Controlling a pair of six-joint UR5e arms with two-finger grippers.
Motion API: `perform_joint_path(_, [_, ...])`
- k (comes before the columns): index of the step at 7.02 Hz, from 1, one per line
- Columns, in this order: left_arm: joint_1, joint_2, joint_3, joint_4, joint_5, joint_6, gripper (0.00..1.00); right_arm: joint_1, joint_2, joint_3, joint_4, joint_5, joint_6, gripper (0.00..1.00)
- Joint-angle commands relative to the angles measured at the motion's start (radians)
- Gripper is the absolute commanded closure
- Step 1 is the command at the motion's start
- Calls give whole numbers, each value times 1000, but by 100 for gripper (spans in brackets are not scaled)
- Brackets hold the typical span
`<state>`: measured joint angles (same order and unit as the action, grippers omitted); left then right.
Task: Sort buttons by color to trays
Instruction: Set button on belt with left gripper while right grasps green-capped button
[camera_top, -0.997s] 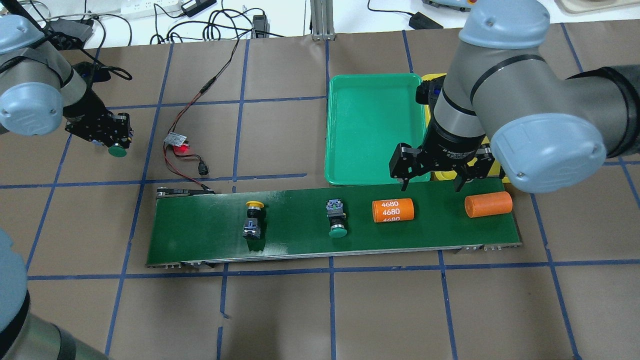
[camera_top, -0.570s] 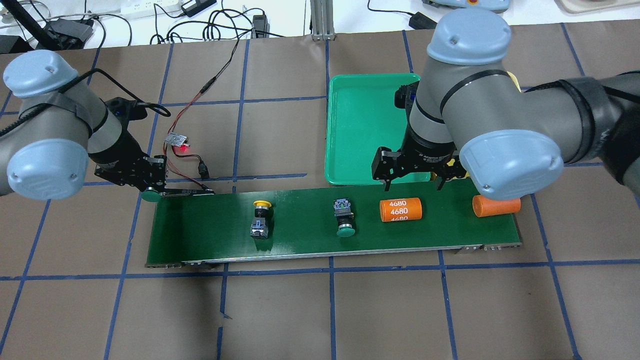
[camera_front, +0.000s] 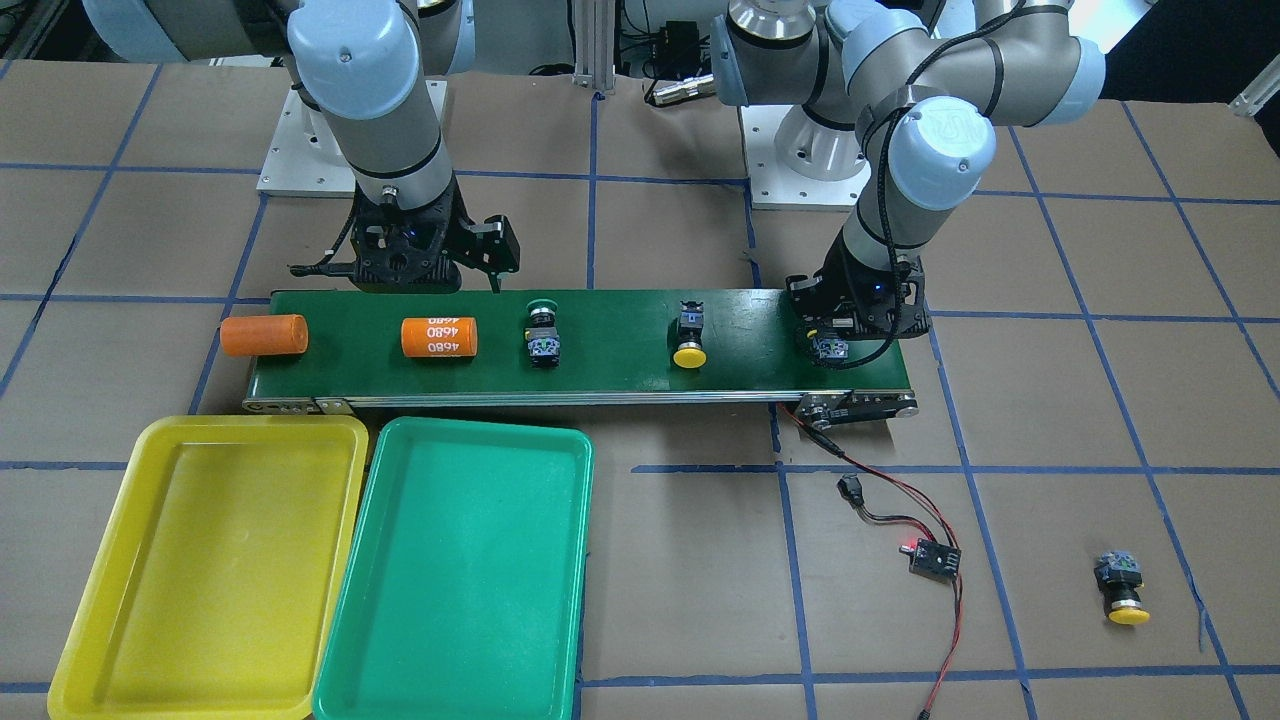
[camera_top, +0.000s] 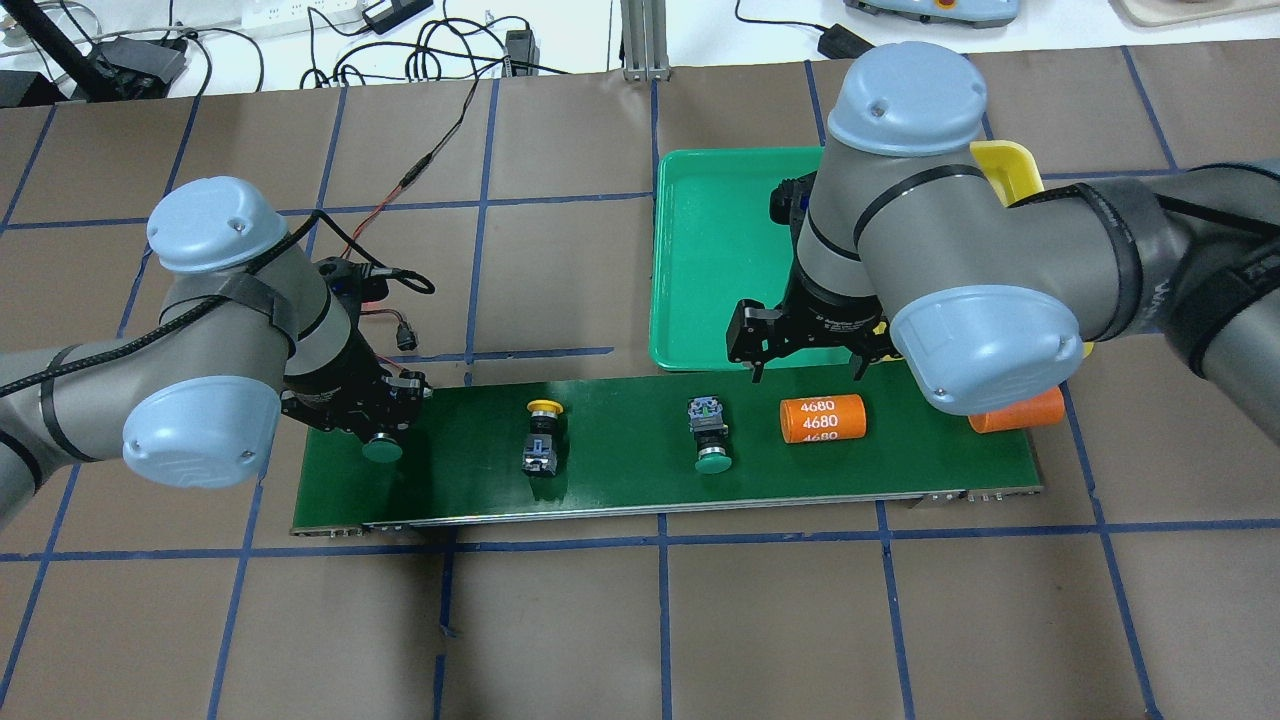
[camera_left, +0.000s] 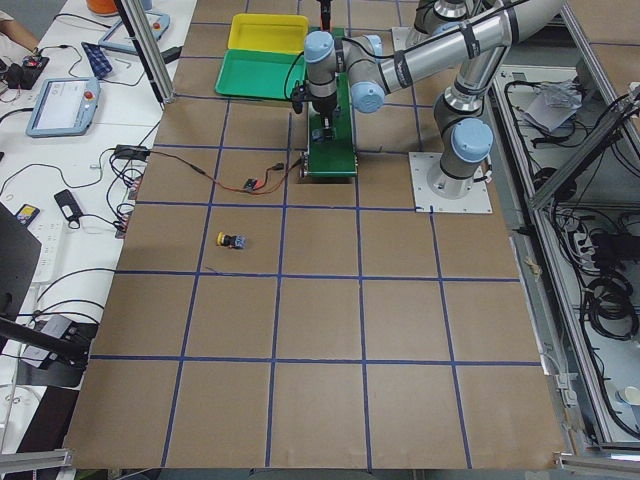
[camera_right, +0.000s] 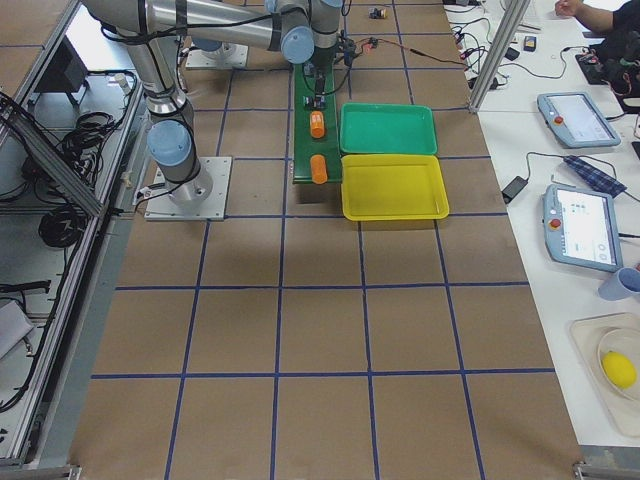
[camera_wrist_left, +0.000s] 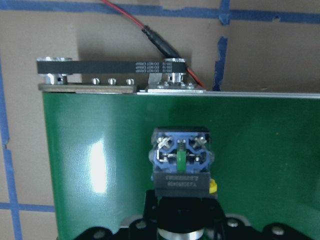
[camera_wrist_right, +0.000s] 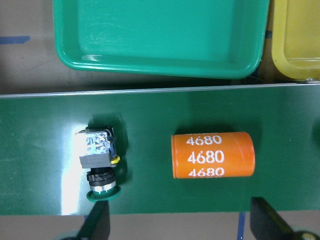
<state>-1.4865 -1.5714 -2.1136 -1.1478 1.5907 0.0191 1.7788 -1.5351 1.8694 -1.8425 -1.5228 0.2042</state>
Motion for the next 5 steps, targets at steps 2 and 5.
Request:
perform_joint_path(2, [18,2,25,27,8,4,0,71,64,31,-106,-11,69,4])
perform_joint_path(5, [165,-190,420,-162,25,175,0,71,95,99,-141,-13,63,2])
